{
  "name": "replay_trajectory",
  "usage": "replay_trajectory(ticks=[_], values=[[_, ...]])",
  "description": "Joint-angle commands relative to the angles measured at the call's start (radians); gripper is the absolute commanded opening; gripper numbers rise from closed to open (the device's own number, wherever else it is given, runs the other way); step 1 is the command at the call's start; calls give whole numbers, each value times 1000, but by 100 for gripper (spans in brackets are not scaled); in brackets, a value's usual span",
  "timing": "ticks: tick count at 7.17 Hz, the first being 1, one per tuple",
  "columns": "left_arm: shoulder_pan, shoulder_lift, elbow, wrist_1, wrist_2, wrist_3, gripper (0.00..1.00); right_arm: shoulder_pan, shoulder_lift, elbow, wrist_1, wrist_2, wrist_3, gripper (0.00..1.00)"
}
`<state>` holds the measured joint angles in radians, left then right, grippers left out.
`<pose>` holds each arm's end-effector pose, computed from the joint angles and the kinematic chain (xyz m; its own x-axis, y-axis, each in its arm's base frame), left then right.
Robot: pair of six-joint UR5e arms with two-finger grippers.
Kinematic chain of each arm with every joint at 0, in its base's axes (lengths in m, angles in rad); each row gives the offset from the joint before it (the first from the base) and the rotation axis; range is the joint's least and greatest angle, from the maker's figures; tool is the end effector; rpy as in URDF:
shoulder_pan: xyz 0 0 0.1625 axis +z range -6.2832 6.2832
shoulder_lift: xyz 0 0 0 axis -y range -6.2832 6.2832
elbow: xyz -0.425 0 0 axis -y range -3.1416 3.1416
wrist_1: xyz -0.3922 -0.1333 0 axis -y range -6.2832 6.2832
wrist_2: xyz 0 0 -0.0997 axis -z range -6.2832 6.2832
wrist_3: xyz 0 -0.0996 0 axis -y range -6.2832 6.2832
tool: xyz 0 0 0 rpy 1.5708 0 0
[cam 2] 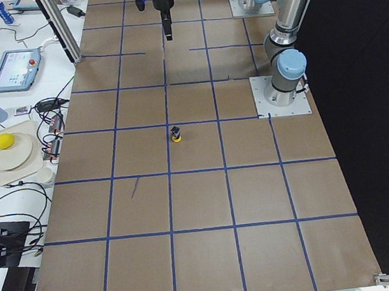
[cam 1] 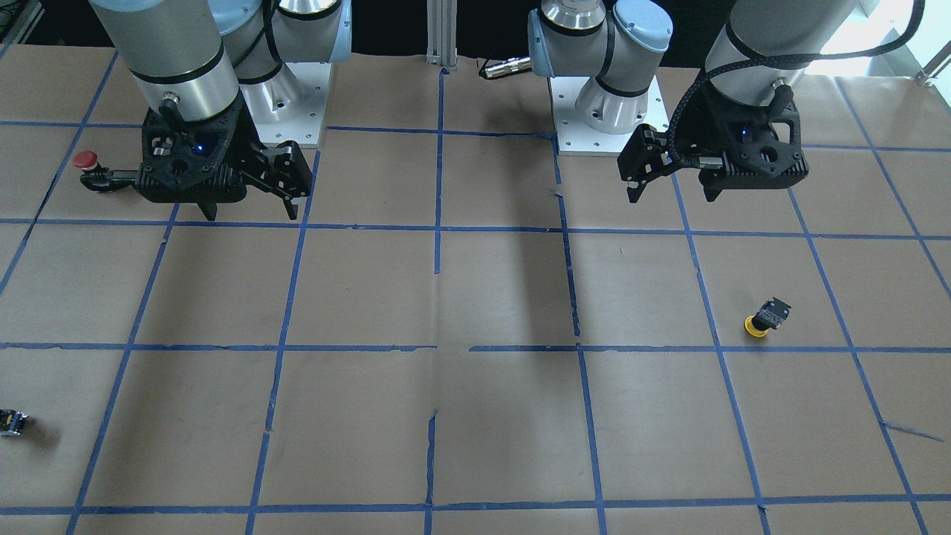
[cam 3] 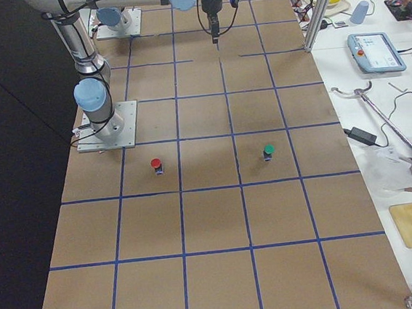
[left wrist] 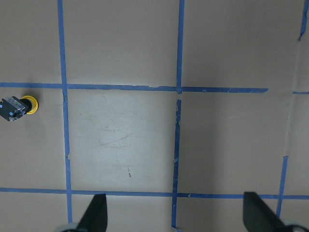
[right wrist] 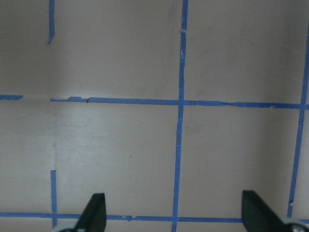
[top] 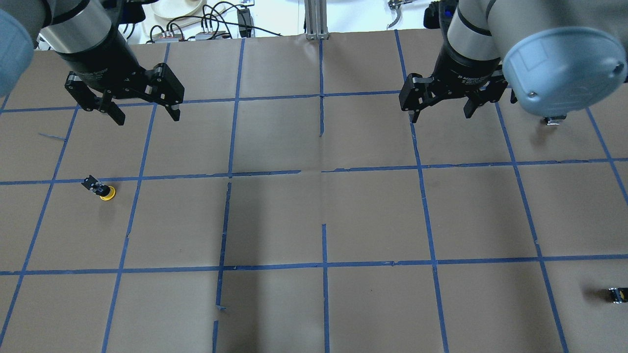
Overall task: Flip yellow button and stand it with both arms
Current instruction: 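Move the left gripper down toward the yellow button block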
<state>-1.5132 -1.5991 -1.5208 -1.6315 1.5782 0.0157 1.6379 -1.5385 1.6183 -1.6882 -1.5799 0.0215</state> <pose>-0.1036 -0.5067 0.4924 -0.9991 -0.0416 -0.0068 -0.0418 0.9984 0.0391 0.1662 -0.4980 0.4602 -0.9989 -0.0453 0.0083 -0.0455 0.9982 -0.0378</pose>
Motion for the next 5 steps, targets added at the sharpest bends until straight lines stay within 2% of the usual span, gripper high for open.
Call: replay_trajectory(ticks=[1,5], values=[[11,-8,1,1,5,10,100,0,0,0,1,0,0,100],[76,-31,-21,6,13,204,100,0,-2,0,1,0,2,100]])
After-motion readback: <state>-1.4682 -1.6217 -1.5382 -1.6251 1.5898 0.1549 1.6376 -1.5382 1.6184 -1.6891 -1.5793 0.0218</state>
